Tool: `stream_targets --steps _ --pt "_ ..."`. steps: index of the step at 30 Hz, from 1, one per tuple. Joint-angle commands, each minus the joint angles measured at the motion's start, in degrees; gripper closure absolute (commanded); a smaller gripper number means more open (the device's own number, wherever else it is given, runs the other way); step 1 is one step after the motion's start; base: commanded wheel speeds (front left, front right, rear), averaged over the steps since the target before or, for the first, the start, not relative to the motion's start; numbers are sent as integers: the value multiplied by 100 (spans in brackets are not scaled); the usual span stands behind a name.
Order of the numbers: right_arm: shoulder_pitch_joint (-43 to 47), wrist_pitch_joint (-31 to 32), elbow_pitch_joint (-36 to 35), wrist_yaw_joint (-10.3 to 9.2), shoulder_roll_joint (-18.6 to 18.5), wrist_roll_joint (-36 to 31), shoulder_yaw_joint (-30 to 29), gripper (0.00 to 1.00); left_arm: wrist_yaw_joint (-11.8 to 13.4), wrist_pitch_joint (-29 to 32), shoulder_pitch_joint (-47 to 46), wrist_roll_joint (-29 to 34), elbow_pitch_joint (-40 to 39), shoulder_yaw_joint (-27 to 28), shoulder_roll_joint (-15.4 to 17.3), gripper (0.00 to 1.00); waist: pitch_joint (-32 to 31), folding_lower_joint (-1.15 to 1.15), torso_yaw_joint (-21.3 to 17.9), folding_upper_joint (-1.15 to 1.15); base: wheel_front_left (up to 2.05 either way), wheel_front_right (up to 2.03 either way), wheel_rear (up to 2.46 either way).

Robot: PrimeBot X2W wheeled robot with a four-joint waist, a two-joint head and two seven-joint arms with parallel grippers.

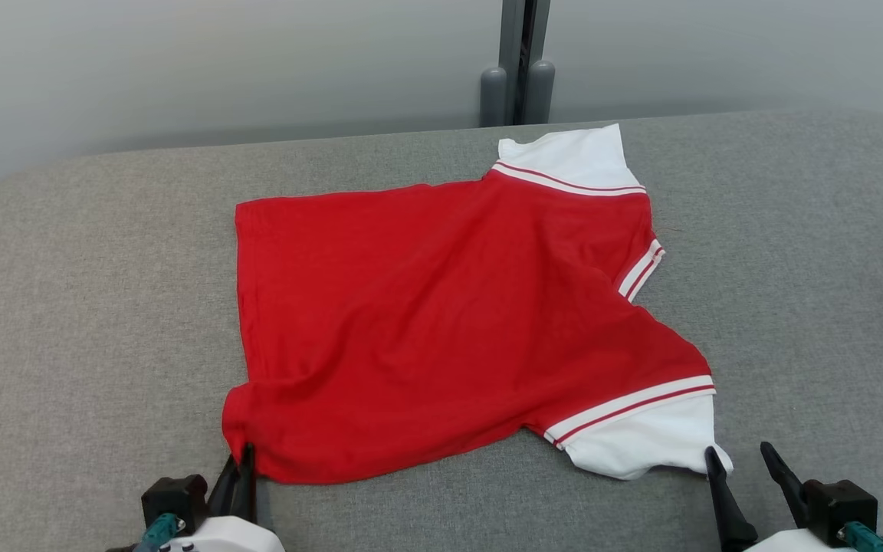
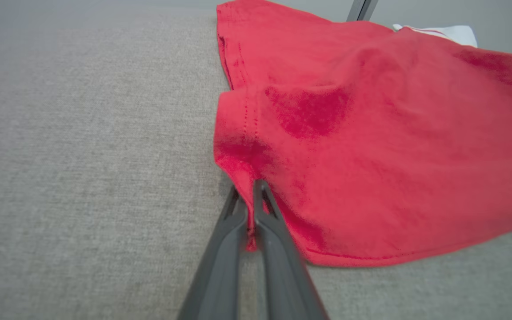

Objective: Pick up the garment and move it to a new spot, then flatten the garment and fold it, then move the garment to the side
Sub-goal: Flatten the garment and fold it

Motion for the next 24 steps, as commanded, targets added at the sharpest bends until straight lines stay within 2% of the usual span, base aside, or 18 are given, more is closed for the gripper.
stream_targets --steps 1,6,11,24 --pt "40 4 61 1 -26 65 10 0 19 -1 -16 55 -143 79 40 100 7 0 14 0 0 0 0" --pt "-38 4 311 1 -26 264 283 0 14 -1 90 198 -597 238 36 100 30 0 50 0 0 0 0" --pt "-51 4 276 1 -31 349 613 0 -3 -1 149 242 -858 291 34 100 65 0 72 0 0 0 0" --pt "204 4 66 0 -513 282 1121 0 26 -1 177 271 -1164 305 32 100 116 0 16 0 0 0 0"
